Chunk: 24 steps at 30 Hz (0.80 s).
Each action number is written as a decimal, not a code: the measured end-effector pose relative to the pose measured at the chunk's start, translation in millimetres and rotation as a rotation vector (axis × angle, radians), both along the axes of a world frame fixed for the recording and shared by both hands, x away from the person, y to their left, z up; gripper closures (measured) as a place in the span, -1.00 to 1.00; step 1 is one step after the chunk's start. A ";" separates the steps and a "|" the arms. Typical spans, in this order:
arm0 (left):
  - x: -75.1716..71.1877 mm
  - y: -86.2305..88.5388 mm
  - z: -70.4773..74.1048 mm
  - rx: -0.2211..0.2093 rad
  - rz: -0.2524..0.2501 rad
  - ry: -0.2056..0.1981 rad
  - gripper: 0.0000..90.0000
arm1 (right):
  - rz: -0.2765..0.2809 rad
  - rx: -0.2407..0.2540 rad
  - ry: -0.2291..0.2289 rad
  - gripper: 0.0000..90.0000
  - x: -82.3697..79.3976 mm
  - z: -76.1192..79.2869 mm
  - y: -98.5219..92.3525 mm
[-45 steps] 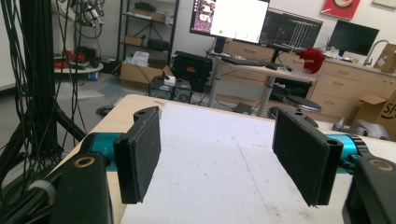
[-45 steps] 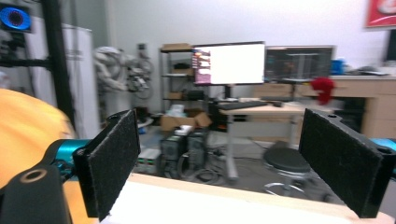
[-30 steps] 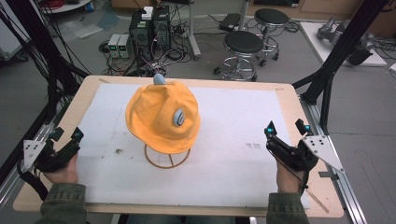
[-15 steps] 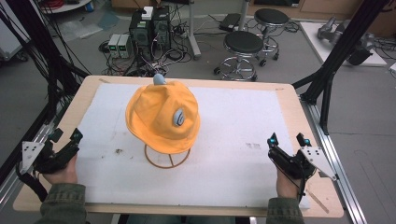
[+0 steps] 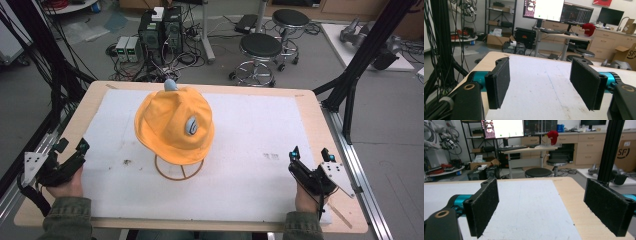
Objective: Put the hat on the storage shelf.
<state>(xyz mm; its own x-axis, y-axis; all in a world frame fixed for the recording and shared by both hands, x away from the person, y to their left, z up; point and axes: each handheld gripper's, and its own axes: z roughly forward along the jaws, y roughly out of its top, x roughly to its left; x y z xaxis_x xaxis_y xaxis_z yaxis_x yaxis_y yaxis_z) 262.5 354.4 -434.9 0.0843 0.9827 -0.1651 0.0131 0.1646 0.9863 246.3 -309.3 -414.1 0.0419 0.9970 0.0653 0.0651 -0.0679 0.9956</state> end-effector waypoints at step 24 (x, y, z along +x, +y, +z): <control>-2.6 -1.2 0.0 -0.006 -0.005 0.004 -0.27 | -0.012 -0.013 0.002 -0.74 0.2 -7.3 2.1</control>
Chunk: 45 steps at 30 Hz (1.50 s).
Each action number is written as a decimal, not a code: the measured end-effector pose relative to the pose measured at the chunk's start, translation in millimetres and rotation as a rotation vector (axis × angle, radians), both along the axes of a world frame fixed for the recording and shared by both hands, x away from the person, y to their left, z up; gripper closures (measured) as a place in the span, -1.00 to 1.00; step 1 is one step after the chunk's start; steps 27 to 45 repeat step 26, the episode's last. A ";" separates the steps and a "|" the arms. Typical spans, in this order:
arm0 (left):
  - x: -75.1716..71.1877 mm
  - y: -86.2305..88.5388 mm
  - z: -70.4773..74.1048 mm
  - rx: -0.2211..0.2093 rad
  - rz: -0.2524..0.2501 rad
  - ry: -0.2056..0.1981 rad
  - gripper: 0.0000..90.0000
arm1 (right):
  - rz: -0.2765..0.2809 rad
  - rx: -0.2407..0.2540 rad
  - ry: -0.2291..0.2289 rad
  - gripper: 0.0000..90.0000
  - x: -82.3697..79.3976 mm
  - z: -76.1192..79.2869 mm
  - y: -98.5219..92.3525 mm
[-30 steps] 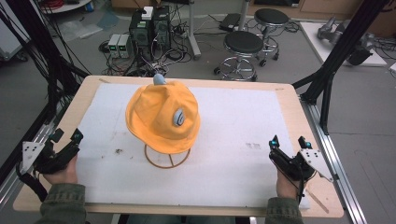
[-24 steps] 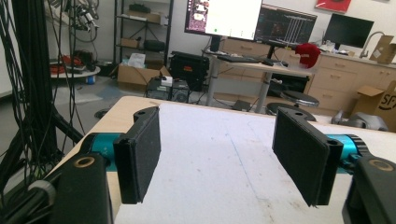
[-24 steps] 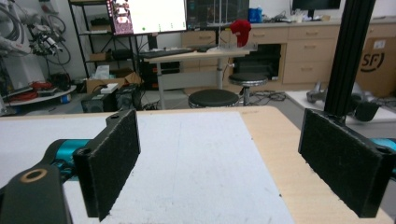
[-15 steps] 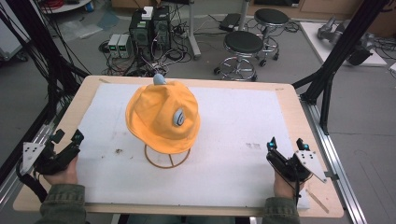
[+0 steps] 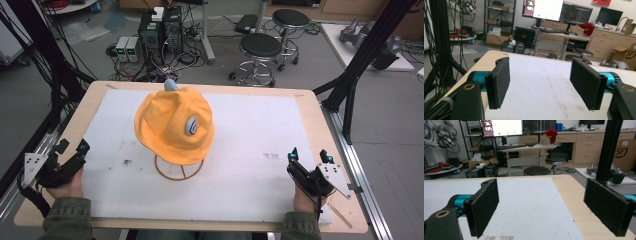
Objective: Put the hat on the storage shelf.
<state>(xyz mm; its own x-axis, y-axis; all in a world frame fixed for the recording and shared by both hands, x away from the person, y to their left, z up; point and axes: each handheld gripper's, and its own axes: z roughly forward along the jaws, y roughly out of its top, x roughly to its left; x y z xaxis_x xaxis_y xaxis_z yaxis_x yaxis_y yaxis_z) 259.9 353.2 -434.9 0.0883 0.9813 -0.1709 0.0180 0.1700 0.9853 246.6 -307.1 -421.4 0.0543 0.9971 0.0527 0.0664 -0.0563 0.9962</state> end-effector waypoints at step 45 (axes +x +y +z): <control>0.5 0.1 -0.3 0.001 -0.001 0.003 -0.27 | 0.017 -0.006 0.006 -0.74 0.7 -1.6 1.1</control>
